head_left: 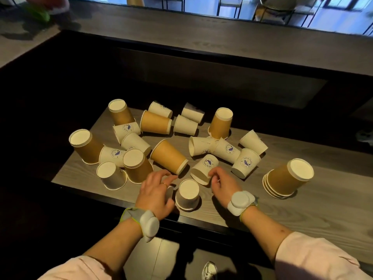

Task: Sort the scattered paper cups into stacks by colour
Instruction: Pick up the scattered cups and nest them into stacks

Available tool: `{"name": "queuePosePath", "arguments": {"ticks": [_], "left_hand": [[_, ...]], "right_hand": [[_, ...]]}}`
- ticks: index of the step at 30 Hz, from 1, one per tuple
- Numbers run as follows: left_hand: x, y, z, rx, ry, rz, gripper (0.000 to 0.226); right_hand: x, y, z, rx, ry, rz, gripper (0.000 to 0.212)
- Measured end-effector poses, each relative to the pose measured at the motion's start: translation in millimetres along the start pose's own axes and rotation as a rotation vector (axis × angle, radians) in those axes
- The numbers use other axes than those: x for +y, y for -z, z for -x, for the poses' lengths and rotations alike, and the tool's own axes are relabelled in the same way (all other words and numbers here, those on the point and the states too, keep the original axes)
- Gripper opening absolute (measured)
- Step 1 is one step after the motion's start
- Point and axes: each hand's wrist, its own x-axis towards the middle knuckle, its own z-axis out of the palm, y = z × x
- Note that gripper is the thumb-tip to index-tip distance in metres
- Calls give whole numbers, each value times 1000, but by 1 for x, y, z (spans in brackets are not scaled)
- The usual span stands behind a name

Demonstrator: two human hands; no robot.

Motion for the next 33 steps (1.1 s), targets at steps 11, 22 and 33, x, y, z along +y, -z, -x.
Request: {"name": "queuePosePath", "arguments": {"ticks": [11,22,33], "left_hand": [[-18,-18,-9,-120,34,-209,51],[-32,-6,0,-270,-297,-352,94],[-30,12,-25,-305,108,38,74]], "right_hand": [[-32,9,-39,-326,-131,430,61],[-6,2,-21,-13,-327,248,45],[-6,14,-15,49,-562,-169,66]]}}
